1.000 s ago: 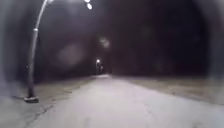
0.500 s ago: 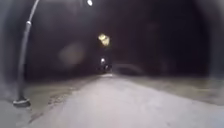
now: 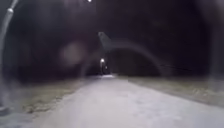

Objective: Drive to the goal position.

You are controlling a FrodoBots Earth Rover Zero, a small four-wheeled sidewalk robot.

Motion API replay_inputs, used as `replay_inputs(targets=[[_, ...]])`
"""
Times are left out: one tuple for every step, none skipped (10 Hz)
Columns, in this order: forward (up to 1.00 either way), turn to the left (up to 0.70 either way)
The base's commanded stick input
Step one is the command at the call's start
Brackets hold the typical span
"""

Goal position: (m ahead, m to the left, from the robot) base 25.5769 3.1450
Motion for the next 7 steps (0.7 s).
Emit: replay_inputs(targets=[[1.0,0.0],[1.0,0.0],[1.0,0.14],[1.0,0.27],[1.0,0.27],[1.0,0.27],[1.0,0.27]])
